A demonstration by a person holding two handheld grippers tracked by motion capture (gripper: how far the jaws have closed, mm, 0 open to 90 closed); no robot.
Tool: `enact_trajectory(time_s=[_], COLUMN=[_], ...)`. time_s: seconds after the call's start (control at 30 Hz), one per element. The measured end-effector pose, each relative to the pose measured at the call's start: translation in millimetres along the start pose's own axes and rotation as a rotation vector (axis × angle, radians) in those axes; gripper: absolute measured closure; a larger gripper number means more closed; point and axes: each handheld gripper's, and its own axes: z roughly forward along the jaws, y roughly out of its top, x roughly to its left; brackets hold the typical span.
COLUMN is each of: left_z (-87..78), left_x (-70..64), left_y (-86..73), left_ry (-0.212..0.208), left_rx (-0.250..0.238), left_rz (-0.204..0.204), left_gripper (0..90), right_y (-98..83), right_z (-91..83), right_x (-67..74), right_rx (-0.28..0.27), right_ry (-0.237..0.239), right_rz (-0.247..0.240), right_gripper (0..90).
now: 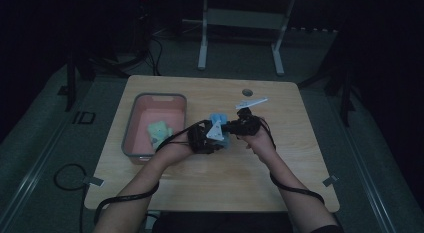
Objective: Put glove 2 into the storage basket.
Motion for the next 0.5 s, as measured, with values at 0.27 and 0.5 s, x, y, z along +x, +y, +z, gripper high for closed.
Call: enact_trajectory(time_s=[0.27,0.5], left_z=[-17.1,-32.3], left_x=[7.0,13.2], left_y=[-7.6,-17.8], left_ry=[0.020,0.034], left_rx=[0.007,0.022], left_rz=[-0.012,-0.027], left_gripper=[74.3,74.3], right_y=[17.9,32.9], right_z=[9.6,22.0], right_x=[10.0,18.4], right_rx=[-0.001,0.000], right_ry=[0.009,0.029], right_rz=[-0.023,-0.037], right_gripper=[76.9,76.9])
